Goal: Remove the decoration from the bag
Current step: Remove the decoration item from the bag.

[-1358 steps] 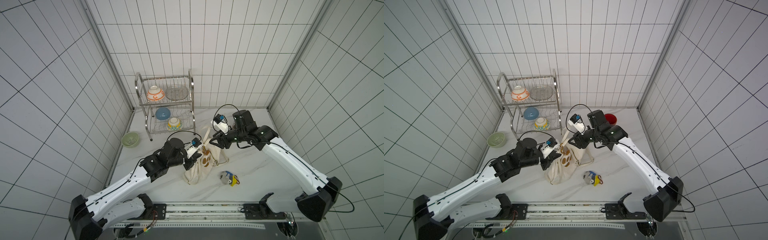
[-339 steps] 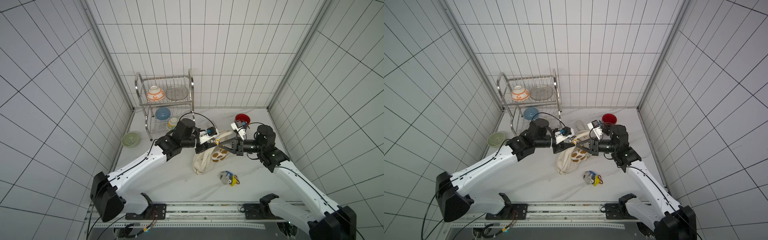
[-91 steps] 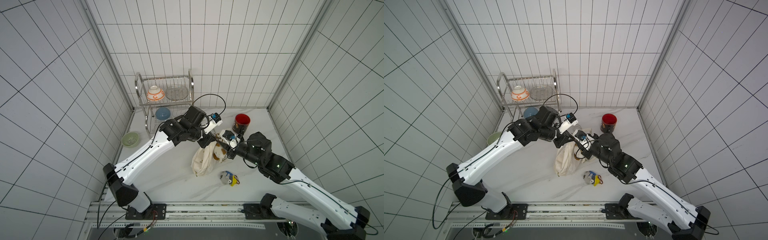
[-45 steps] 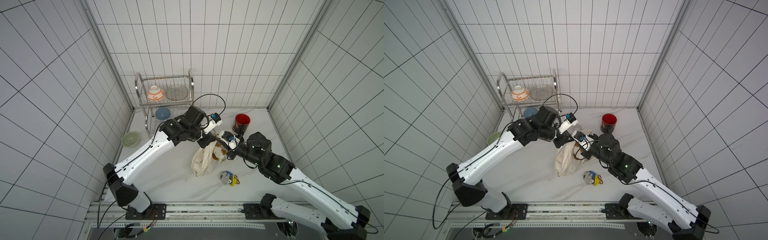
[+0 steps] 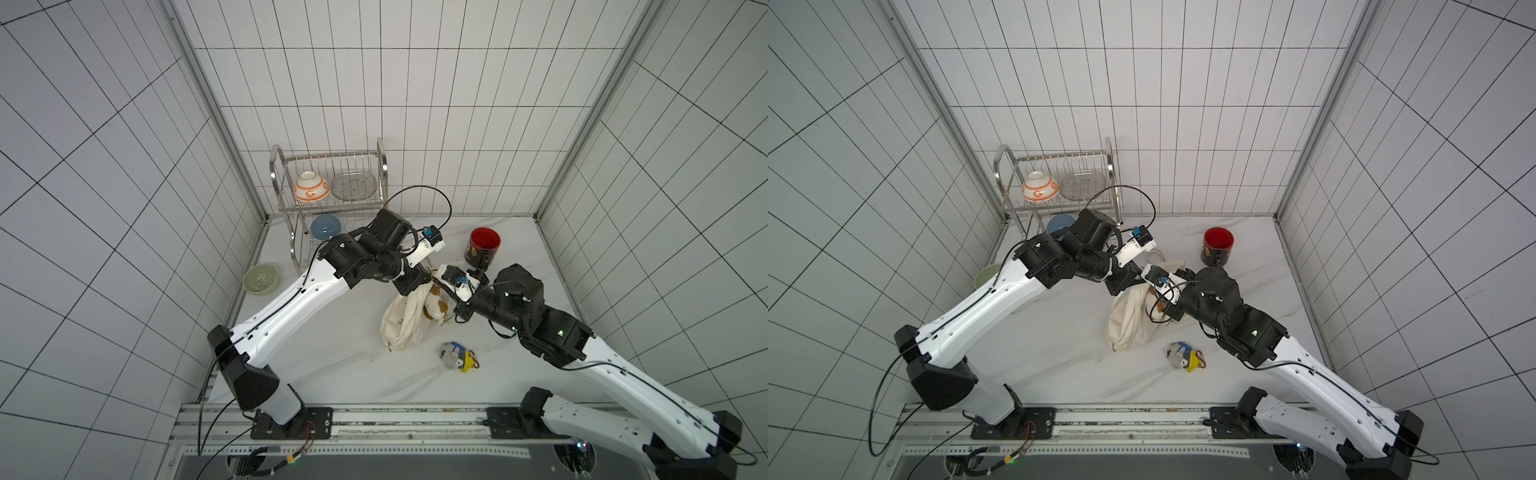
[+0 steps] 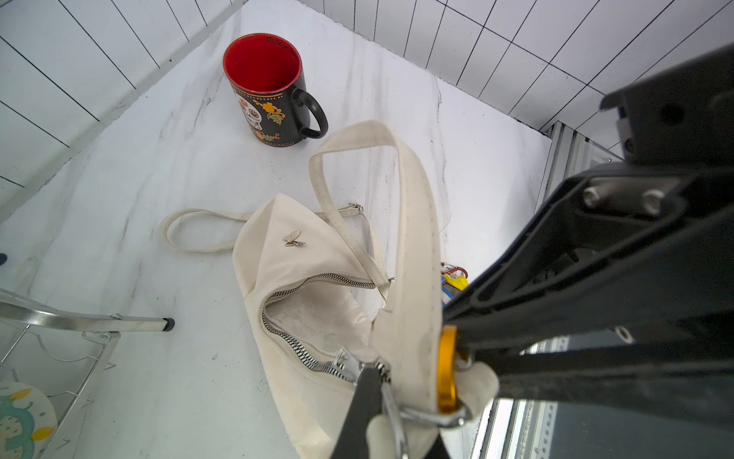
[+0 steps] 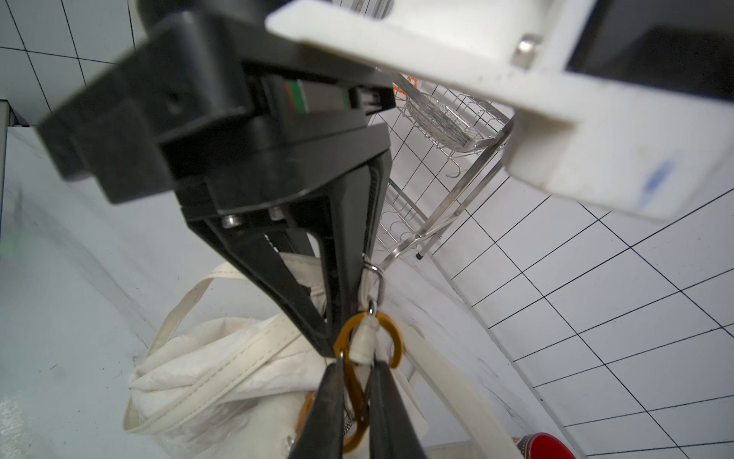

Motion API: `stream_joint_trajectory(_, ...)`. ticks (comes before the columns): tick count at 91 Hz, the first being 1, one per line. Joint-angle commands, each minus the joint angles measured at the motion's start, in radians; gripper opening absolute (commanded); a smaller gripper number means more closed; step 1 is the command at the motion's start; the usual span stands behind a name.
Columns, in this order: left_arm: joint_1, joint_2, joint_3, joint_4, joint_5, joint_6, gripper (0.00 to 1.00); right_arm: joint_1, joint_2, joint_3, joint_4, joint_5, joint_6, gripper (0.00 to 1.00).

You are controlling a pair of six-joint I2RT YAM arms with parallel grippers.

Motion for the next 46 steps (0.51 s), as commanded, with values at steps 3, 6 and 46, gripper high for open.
stream_joint_trajectory(3, -0.002, 0.013, 0.051, -0.048, 0.017, 0.038, 0.00, 0.006, -0.001, 0.039, -0.037, -0.010, -0.013, 0.01)
stream_joint_trajectory(6, -0.003, 0.014, 0.056, -0.051, 0.017, 0.040, 0.00, 0.006, -0.003, 0.040, -0.042, -0.011, -0.014, 0.00)
stream_joint_trajectory(46, -0.039, -0.012, 0.030, -0.071, -0.070, 0.187, 0.00, 0.005, 0.038, 0.129, -0.194, -0.183, -0.039, 0.00)
